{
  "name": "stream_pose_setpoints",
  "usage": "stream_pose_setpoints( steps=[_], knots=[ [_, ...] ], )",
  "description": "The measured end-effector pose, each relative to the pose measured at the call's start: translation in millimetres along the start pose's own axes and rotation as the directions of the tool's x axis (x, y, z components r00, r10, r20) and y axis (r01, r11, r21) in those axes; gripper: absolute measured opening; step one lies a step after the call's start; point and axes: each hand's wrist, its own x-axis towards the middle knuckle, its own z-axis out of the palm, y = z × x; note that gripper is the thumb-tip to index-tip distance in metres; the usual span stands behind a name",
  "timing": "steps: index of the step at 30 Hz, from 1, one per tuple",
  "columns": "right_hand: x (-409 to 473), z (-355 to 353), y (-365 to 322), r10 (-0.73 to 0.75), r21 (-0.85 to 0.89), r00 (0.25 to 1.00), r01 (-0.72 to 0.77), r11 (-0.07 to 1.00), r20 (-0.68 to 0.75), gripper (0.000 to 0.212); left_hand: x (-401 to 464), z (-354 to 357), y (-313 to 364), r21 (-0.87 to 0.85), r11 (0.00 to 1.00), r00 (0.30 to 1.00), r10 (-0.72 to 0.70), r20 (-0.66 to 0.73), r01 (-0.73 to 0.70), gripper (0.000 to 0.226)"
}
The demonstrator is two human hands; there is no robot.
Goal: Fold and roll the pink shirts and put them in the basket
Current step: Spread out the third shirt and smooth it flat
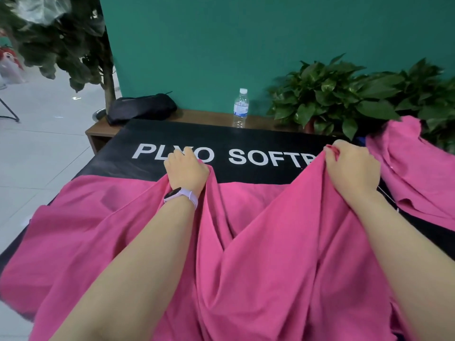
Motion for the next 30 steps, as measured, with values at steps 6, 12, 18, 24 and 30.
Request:
stream_pose_setpoints(
  steps=[6, 12, 18, 24, 30],
  knots=[
    [-29, 36, 38, 0.135, -0.047, 0.941, -0.127, 0.991, 0.31, 0.026, 2, -8, 1, -0.248, 0.965, 0.996, 0.087, -0.003, -0.085, 0.038],
    [-49, 55, 46, 0.176, 0.037, 0.966, -0.186, 0.982, 0.192, 0.031, -3, -28, 29, -0.468, 0.762, 0.878, 0.473, -0.071, -0.448, 0.039],
    [-48, 59, 50, 0.199, 0.091, 0.96, -0.22, 0.971, 0.197, 0.039, -42, -48, 122, -0.514, 0.773, 0.423, 0.634, 0.648, -0.372, 0.022],
    [-47, 57, 58, 0.251, 0.187, 0.957, -0.275, 0.943, 0.143, 0.028, -71, -32, 176, -0.53, 0.766, 0.186, 0.617, 0.764, -0.363, 0.043],
    [-35, 59, 65, 0.416, 0.365, 0.885, -0.464, 0.807, 0.207, 0.038, -61, -7, 155, -0.703, 0.704, 0.206, 0.677, 0.706, 0.098, 0.02]
  ],
)
